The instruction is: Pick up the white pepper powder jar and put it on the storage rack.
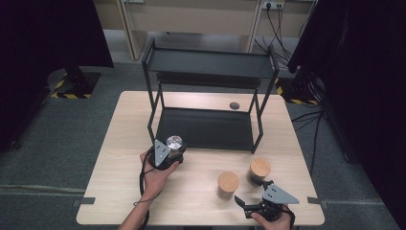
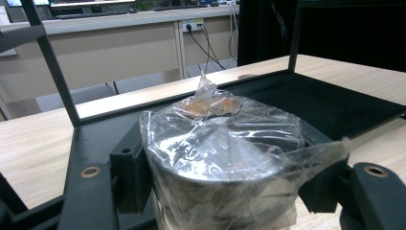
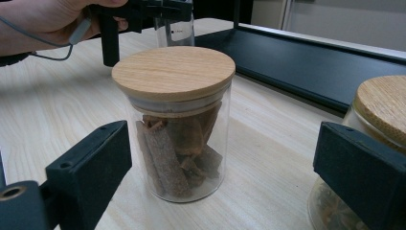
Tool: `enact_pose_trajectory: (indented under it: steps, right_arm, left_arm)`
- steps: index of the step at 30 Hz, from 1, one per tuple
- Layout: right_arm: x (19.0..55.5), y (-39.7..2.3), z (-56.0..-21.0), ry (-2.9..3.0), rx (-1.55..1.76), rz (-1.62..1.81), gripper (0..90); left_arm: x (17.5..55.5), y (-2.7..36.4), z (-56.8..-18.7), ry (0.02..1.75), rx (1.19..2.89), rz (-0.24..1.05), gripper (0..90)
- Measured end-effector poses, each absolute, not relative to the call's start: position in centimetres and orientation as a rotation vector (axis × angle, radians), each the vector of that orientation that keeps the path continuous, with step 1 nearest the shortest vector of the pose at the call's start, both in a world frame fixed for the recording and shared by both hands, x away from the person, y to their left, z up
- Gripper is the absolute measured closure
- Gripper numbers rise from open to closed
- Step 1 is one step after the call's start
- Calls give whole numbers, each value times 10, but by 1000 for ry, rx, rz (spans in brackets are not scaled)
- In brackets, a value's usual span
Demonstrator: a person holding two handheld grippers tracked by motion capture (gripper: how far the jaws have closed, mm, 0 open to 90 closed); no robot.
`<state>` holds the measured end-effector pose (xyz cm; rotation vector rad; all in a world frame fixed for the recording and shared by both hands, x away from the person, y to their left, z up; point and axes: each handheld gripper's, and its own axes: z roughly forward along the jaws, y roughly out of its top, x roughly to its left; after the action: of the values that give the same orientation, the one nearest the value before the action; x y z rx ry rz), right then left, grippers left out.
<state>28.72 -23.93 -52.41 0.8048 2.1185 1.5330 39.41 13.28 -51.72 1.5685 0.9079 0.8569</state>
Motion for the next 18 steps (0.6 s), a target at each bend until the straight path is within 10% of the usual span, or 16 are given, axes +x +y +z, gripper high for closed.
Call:
enact_pose_trajectory:
  steps: [18]
  right_arm:
    - [287,-239,-524,2119,802,1531,60]
  left_arm:
    - [395,135,-492,885,1533,877,349]
